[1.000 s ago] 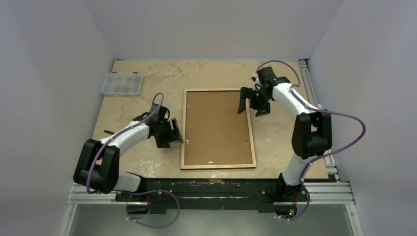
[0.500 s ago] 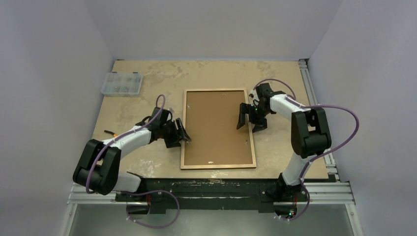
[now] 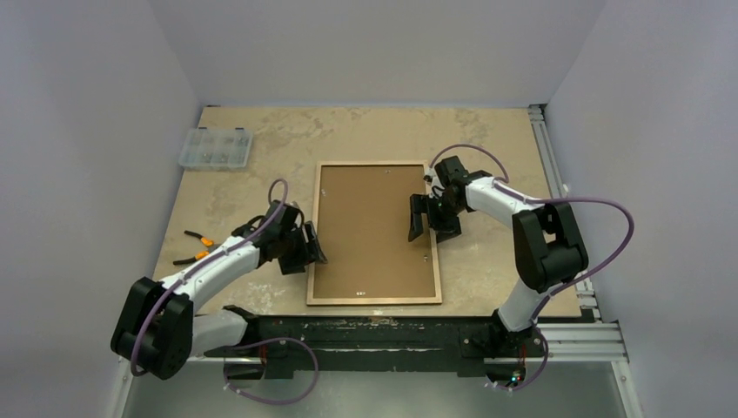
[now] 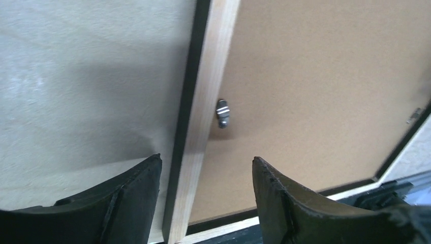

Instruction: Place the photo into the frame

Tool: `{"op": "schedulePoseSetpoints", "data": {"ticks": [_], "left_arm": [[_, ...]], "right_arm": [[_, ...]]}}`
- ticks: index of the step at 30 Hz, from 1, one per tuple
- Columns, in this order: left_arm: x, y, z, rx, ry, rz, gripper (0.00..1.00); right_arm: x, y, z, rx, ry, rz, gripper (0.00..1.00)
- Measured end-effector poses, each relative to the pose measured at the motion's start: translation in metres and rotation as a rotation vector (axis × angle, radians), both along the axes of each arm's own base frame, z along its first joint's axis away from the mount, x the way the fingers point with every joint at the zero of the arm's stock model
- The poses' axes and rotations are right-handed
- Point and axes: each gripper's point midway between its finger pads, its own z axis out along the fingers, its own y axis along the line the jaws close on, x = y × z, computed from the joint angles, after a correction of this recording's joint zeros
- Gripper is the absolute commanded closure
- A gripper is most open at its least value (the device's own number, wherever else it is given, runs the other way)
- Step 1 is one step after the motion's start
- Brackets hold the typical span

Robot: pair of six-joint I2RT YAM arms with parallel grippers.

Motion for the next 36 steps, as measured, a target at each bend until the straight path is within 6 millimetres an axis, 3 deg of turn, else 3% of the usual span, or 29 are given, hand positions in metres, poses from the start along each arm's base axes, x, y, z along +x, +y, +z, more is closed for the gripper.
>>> {"op": "schedulePoseSetpoints", "data": {"ticks": [4, 15, 26, 30, 33, 36], "left_arm": [[0.0, 0.009, -0.005, 0.059, 0.021, 0.019, 0.37], [0.023, 0.003, -0.01, 0.178, 0.021, -0.007, 0.51], [0.027, 0.008, -0.014, 0.253, 0.038, -0.008, 1.0], [0.027, 0.008, -0.014, 0.268, 0.027, -0.029, 0.96], [0.027, 0.009, -0.013, 0.269, 0.022, -0.035, 0.76], [0.027, 0.009, -0.012, 0.265, 0.019, -0.032, 0.46]], "right_arm": [[-0.002, 0.001, 0.002, 0.003, -0.001, 0.0, 0.18], [-0.008, 0.0, -0.003, 0.004, 0.018, -0.005, 0.19], [-0.008, 0.0, -0.003, 0.004, 0.019, -0.005, 0.2], [-0.008, 0.0, -0.003, 0.004, 0.019, -0.004, 0.2], [-0.009, 0.001, -0.003, 0.002, 0.018, -0.002, 0.2], [-0.009, 0.002, -0.003, -0.01, 0.013, 0.007, 0.2]]}}
